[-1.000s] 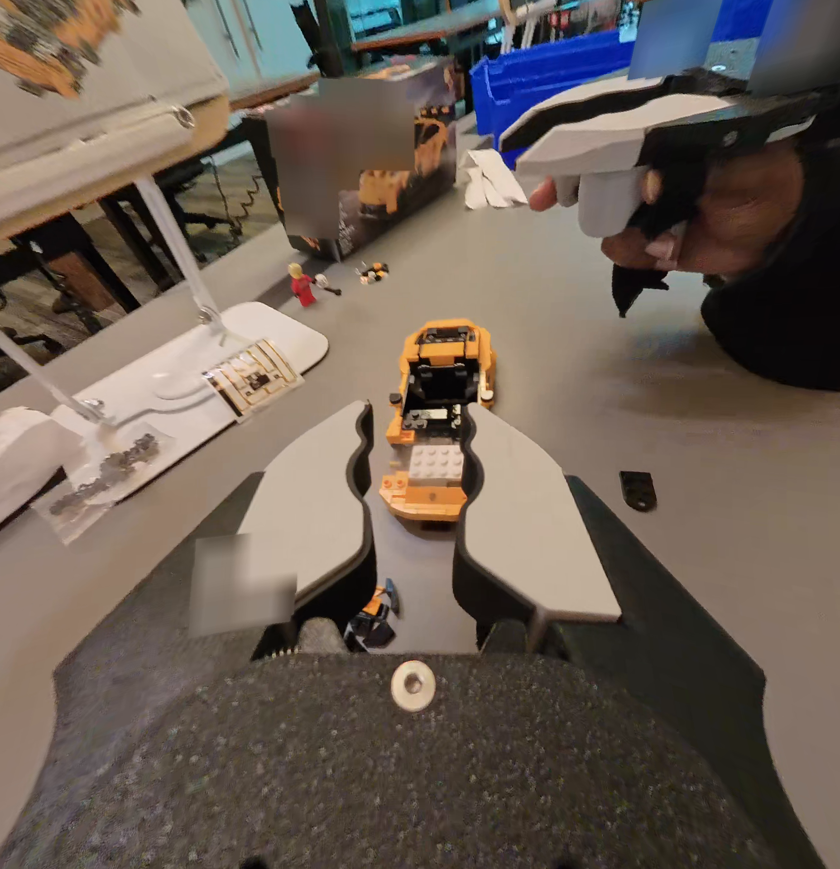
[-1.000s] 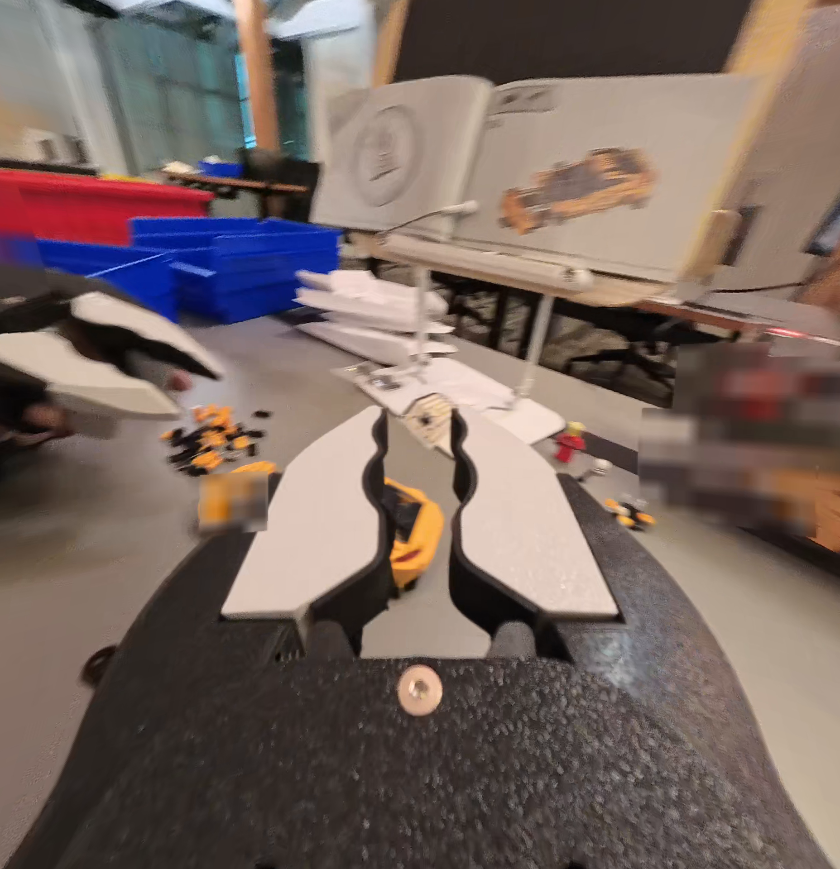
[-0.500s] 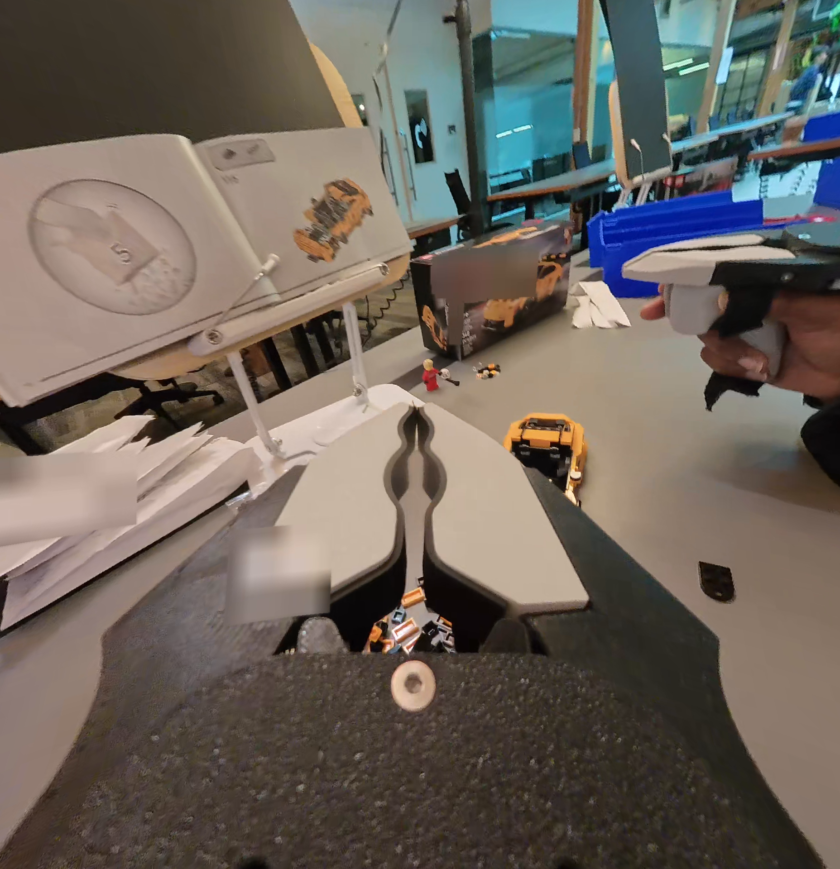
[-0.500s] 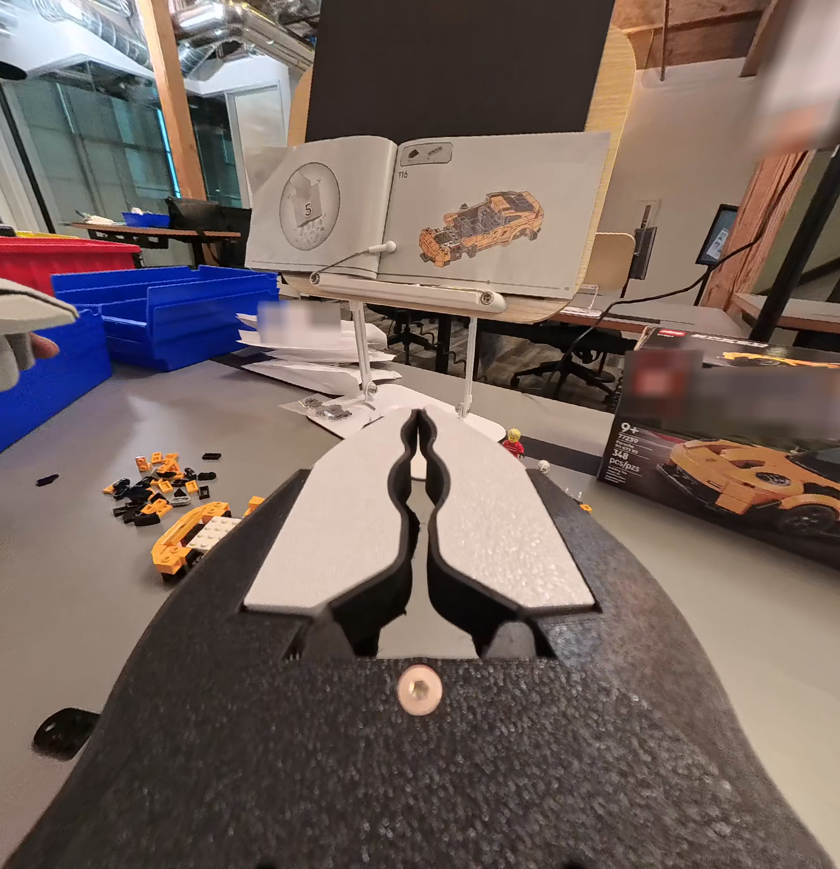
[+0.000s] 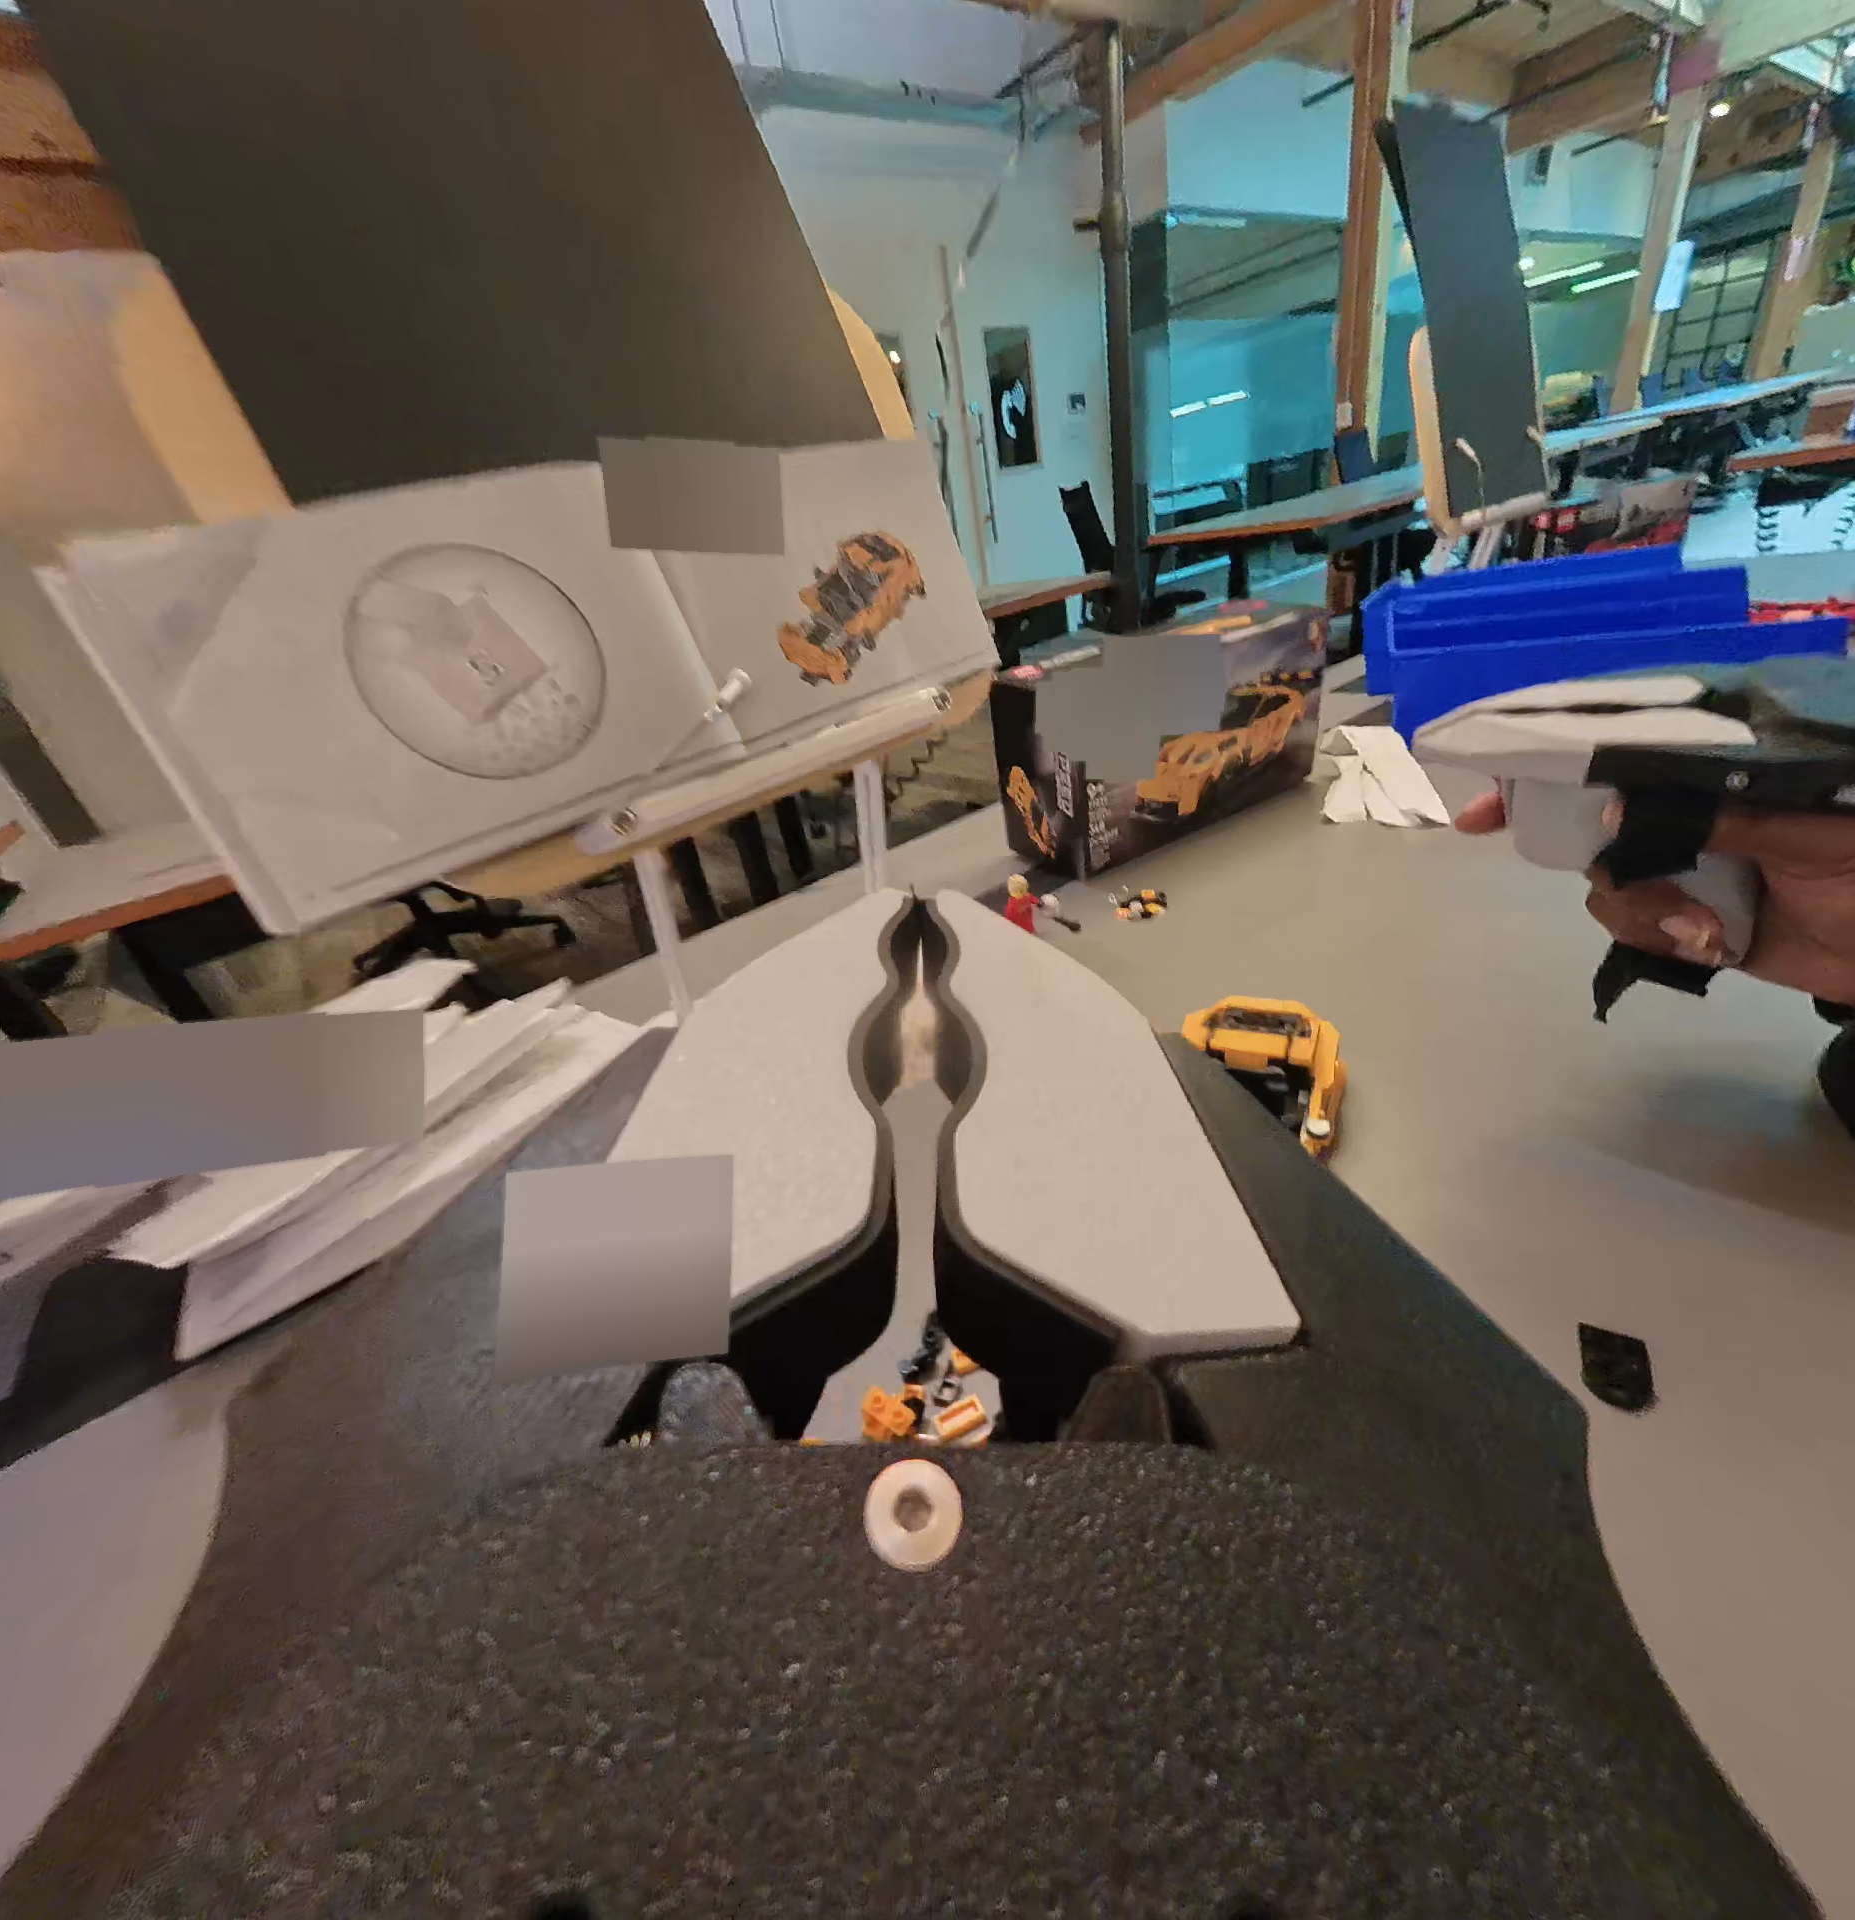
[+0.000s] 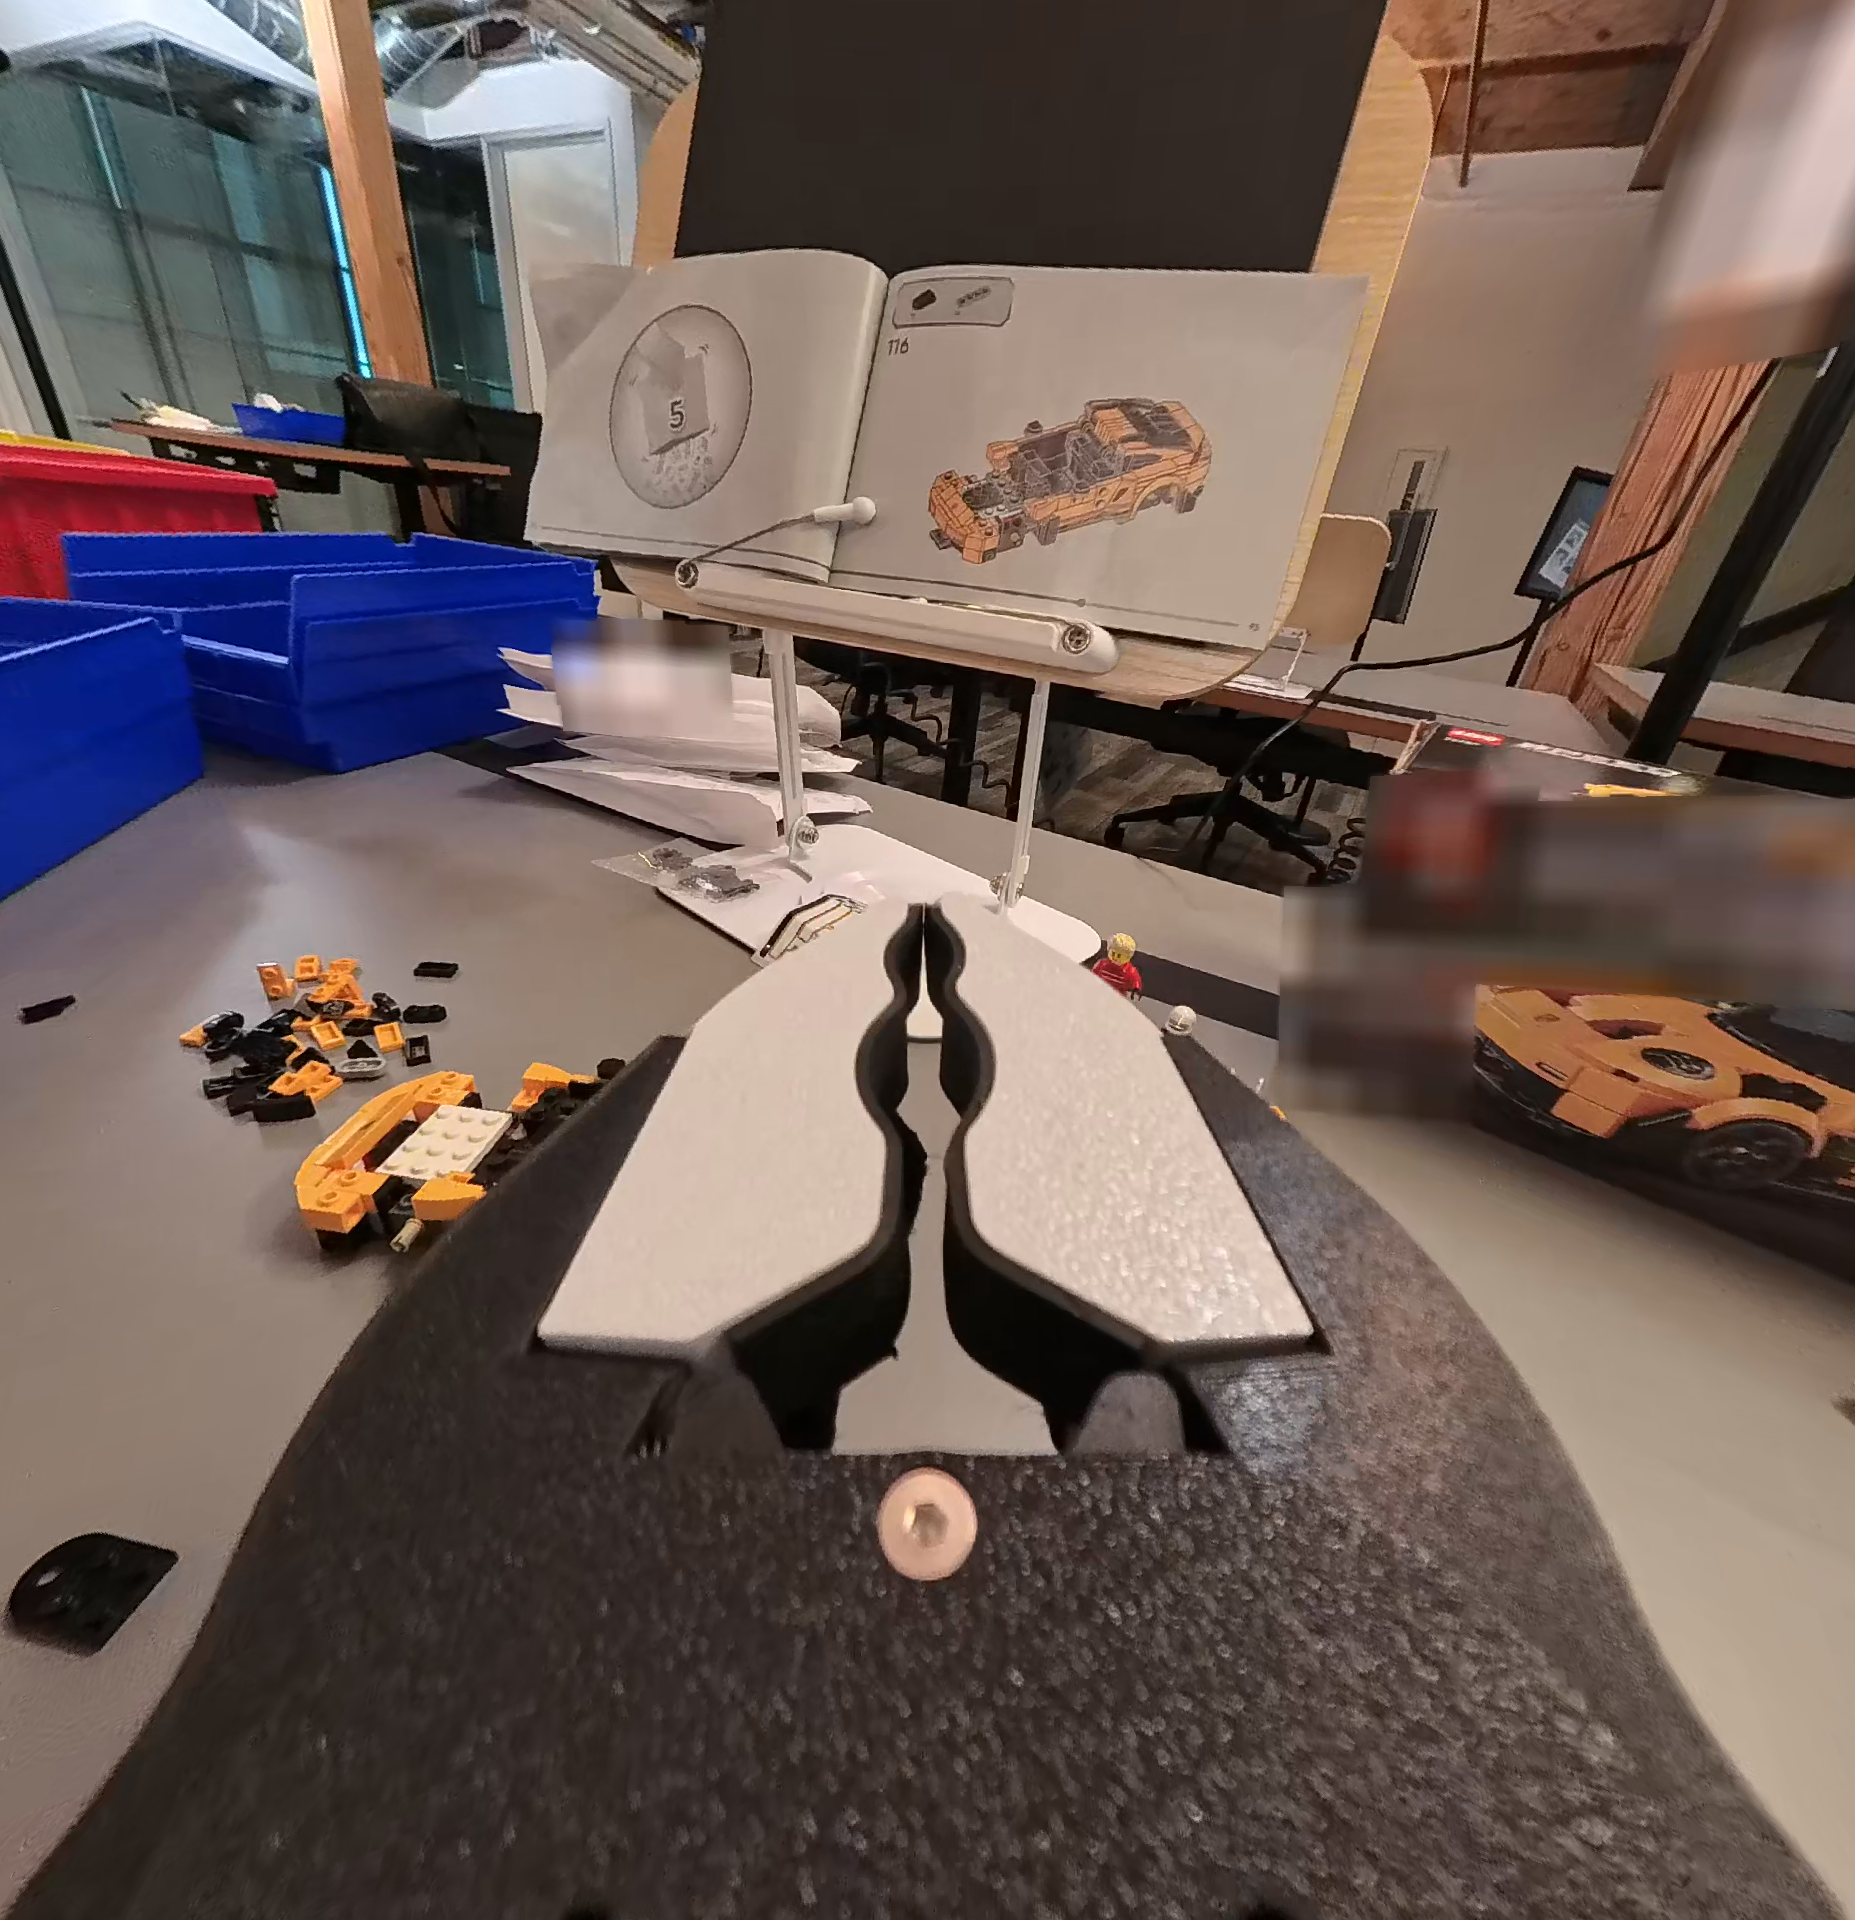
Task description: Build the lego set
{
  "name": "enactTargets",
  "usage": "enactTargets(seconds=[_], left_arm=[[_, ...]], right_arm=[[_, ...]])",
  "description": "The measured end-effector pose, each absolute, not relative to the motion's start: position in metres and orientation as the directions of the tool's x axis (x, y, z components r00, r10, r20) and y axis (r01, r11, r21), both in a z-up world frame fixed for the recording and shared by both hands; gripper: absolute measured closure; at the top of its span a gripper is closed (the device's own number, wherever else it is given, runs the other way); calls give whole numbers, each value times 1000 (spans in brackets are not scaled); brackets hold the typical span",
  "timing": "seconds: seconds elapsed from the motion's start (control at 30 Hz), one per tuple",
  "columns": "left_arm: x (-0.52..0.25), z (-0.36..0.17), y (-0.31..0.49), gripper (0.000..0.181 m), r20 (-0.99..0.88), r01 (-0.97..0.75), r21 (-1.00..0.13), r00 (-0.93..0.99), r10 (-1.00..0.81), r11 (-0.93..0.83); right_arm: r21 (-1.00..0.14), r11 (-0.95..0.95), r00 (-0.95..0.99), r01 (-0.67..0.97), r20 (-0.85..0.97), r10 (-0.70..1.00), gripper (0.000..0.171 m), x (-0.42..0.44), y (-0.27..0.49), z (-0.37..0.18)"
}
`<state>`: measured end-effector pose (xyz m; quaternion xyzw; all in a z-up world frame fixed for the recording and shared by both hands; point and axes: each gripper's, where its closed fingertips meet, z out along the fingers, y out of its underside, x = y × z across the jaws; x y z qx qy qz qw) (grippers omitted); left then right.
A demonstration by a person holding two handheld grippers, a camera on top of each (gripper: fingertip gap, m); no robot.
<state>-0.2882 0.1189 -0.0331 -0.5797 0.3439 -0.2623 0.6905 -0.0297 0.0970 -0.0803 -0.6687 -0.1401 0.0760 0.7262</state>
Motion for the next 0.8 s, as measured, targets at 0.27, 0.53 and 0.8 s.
enactTargets(seconds=[0.27,0.53,0.8], left_arm=[[-395,63,96,181,-192,-43,-972,718,-669,232],[-525,18,141,173,-219,-414,-887,769,-600,-207],[-606,-134,149,163,-109,-707,-345,684,-722,-618]], right_arm=[[-995,68,944,75,93,317,171,-34,96,-86],[-997,54,936,60,75,345,171,-39,96,-88],[-997,-6,933,74,67,354,171,-43,102,-105]])
